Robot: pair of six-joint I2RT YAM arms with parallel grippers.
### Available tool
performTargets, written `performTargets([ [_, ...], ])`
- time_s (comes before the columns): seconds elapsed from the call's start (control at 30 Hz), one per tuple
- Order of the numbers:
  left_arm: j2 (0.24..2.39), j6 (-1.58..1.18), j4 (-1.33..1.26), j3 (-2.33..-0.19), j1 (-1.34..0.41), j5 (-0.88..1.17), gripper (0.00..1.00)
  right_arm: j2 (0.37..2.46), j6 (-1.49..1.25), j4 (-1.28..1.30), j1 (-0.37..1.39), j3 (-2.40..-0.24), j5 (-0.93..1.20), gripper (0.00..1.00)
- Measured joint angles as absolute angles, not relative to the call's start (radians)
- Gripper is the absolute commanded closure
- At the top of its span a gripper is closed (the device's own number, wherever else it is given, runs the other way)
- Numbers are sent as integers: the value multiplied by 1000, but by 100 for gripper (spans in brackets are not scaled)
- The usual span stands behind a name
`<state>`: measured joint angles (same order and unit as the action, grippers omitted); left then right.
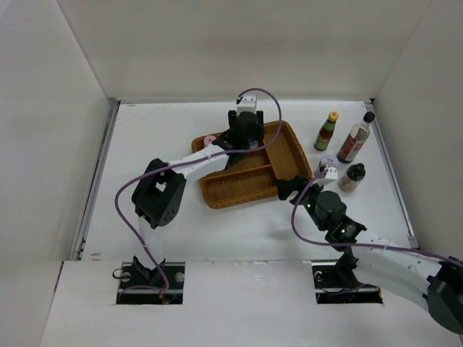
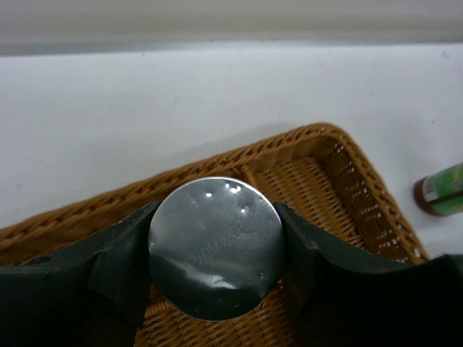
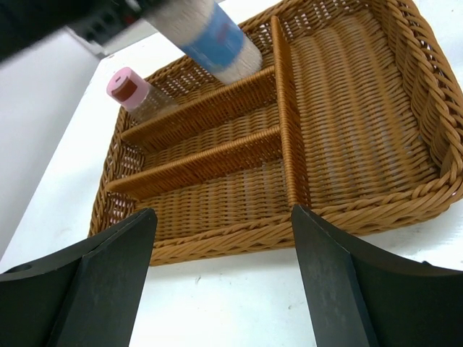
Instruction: Organize the condiment bottles
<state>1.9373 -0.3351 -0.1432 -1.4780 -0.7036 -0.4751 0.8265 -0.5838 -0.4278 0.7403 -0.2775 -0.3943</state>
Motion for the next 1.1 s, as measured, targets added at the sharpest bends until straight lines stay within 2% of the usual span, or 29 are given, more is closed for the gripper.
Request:
performTargets([
  [0.2,2003,-335,-146,-1483,-706,-471,62,827,-588,-426,739,-278,-394,18],
  [0.27,2016,-335,-155,-1484,-705,-474,53,825,-591,-426,739,-278,-394,18],
  [0.37,2024,-339,-183,-1481,-706,-482,30,823,-593,-426,738,-278,-394,16],
  [0.53,2019,-359,-233,-1438,-709,-484,7,823,-596,-426,727,-278,-394,13],
  [0.57,2009,-361,-233,-1423,-711,-484,0,823,-596,-426,727,-278,-395,13],
  [0.63,1969,-369,-229,-1379,-714,-480,0,815,-596,-418,725,-278,-397,15],
  [0.67,1932,-371,-228,-1348,-717,-477,0,802,-596,-404,725,-278,-400,18],
  [0.7,1889,-373,-230,-1314,-721,-475,0,786,-595,-388,725,-279,-405,26],
  [0.8,1688,-376,-268,-1183,-736,-470,0,738,-583,-318,717,-303,-437,61],
  [0.87,1517,-377,-316,-1081,-742,-472,0,729,-580,-268,701,-347,-470,69],
  [0.9,1441,-379,-339,-1039,-743,-475,0,732,-579,-243,690,-374,-489,70],
  [0.97,1281,-393,-398,-936,-737,-494,0,754,-579,-196,655,-432,-525,66],
  [1.1,1021,-460,-460,-681,-702,-559,0,837,-569,-115,534,-524,-580,28],
])
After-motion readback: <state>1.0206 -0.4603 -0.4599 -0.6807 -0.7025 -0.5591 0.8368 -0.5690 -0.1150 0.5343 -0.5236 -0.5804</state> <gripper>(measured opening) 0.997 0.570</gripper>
